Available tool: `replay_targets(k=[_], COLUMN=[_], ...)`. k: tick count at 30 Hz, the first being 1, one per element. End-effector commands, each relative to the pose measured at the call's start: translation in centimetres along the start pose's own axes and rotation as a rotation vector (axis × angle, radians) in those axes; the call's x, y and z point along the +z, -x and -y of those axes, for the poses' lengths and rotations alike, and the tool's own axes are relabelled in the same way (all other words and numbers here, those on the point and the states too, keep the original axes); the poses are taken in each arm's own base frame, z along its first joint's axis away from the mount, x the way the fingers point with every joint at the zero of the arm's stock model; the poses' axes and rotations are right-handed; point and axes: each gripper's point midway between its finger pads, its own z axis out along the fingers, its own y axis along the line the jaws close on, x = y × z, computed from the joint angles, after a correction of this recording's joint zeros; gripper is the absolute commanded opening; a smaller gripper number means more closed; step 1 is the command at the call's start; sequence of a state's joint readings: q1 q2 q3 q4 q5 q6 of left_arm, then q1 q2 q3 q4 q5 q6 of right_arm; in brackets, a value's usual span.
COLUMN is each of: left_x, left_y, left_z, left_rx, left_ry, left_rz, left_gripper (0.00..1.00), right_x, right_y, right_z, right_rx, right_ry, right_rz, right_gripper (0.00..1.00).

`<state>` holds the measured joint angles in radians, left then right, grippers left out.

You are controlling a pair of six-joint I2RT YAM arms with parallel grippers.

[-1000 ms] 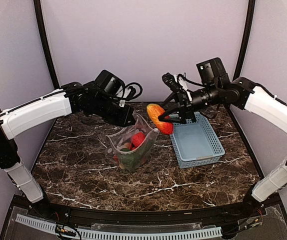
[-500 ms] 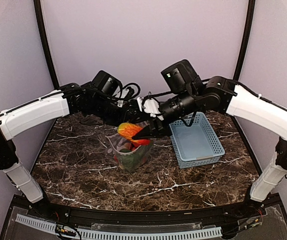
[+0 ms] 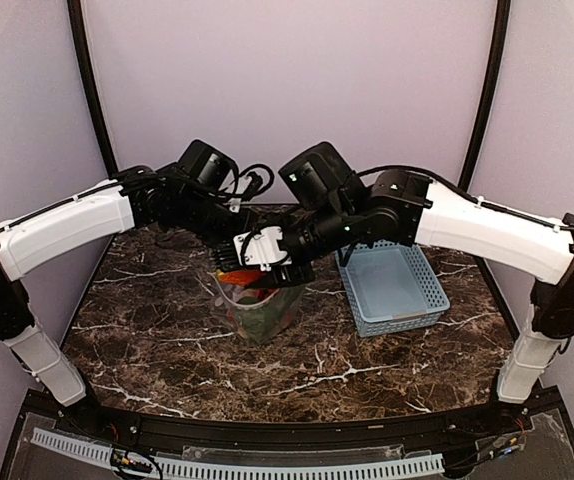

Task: Place the food in the zip-top bag and seal the zipper
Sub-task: Place the fake fruit in the zipper food storage bag.

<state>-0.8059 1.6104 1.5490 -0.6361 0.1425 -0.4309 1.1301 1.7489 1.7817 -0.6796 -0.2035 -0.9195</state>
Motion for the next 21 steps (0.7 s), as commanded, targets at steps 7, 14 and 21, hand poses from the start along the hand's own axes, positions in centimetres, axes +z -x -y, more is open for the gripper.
replay_targets(k=[7,14,21], left_x=[-1.6,-1.3,-1.1], left_y=[-0.3,-0.3,-0.2], left_z=[0.1,-0.4,-0.4], left_rx=[-0.006,-0.013,-0.013], left_ry=[-0.022,-0.018,-0.021], left_rz=[0.018,0.018,0.015], left_gripper=[0.01,0.01,0.01], right_x=[1.1,-2.5,-9.9], right_y=[-2.4,-0.8,-2.1], right_z=[2.4,1.5,0.1], right_rx=[-0.045,0.071,0.308], right_ry=[-0.170,-0.115,0.036], right_rz=[-0.112,-0.027,0.165], right_gripper=[0.65,0.65,0.64])
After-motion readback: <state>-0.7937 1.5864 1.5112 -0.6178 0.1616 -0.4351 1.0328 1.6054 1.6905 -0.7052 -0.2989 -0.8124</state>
